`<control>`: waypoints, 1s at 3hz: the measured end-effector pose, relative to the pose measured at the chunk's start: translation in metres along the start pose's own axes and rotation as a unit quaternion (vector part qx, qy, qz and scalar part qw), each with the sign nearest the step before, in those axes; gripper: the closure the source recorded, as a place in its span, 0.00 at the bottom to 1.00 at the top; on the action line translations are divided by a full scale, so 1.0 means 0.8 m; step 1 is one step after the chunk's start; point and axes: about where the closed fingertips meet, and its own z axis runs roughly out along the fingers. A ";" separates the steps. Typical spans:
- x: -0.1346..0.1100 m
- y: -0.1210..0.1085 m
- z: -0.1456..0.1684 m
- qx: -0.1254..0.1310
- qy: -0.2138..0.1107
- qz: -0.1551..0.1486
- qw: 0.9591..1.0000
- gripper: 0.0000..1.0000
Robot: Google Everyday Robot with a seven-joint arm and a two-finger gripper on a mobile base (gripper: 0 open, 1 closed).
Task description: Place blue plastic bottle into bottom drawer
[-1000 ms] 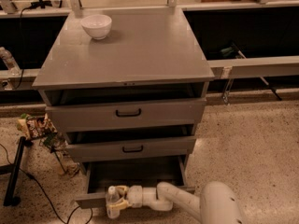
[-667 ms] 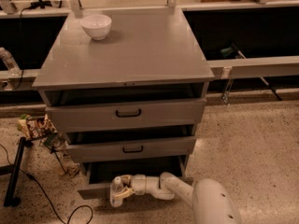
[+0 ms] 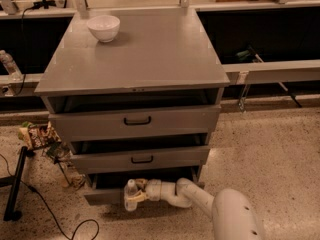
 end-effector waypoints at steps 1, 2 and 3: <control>-0.035 -0.076 -0.031 0.064 0.017 -0.023 0.998 1.00; -0.042 -0.089 -0.037 0.078 0.020 -0.026 0.996 0.88; -0.042 -0.088 -0.034 0.076 0.019 -0.025 0.997 0.64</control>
Offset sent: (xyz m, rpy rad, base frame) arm 0.0670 -0.0673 0.0054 -0.0710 0.2571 -0.3691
